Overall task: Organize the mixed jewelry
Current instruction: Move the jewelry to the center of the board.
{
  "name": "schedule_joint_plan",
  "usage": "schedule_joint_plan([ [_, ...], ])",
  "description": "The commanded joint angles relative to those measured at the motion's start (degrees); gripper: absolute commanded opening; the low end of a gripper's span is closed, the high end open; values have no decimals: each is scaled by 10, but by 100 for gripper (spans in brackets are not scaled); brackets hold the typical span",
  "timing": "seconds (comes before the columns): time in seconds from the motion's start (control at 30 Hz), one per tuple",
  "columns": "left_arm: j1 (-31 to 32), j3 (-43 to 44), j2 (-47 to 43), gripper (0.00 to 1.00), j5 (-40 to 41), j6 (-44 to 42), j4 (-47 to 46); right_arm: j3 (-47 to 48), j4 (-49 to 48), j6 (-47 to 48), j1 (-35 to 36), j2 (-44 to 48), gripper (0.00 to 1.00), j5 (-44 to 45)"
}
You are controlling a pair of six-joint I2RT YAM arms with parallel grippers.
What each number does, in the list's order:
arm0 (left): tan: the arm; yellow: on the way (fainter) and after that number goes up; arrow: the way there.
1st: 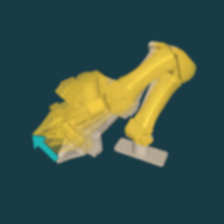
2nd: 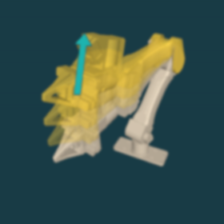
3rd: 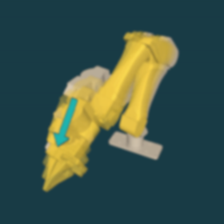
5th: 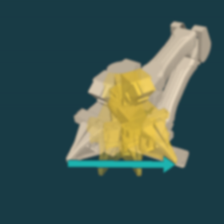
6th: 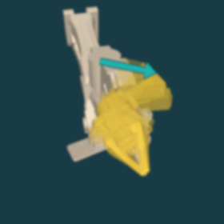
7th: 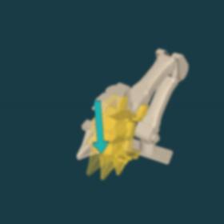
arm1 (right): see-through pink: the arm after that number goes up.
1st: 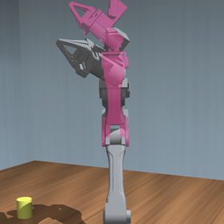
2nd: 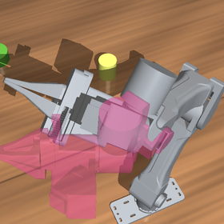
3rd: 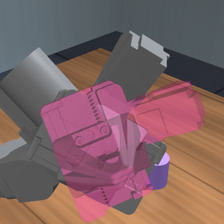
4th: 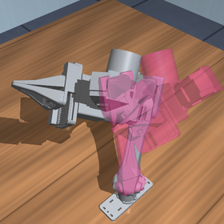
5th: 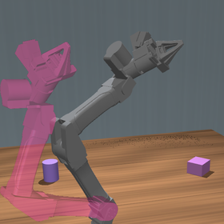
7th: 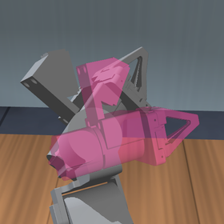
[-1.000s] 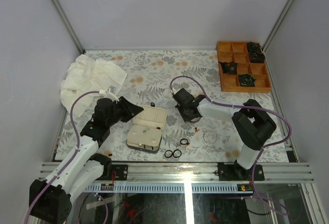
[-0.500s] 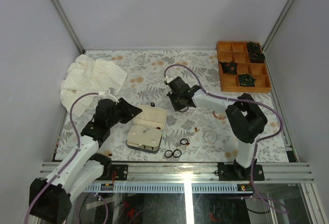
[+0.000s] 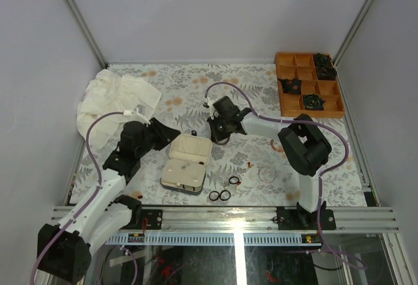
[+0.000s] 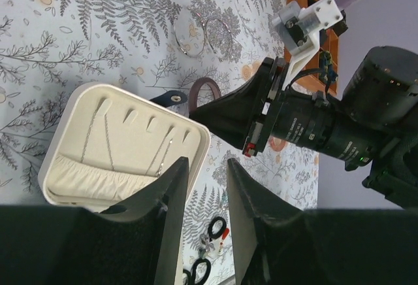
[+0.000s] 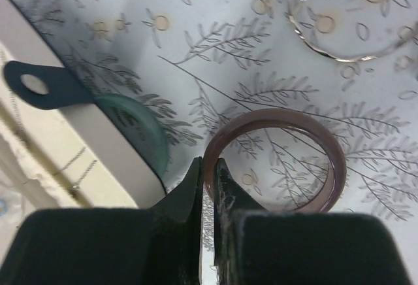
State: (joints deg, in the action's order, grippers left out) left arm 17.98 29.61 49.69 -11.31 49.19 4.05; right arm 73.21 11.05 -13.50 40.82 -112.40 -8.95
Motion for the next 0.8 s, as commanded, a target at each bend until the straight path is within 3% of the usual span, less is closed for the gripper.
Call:
schedule_joint_plan([
  [0.0,3,-27,-48,29,9,3,13,12,-37,-1,-1,17,0,-85],
  [0.5,24,-111,-241,20,-7,59,179,-33,-67,-18,-1,72,0,-149],
  [0.77,58,-129,-279,13,-7,100,211,-41,-75,-20,-1,86,0,-177],
])
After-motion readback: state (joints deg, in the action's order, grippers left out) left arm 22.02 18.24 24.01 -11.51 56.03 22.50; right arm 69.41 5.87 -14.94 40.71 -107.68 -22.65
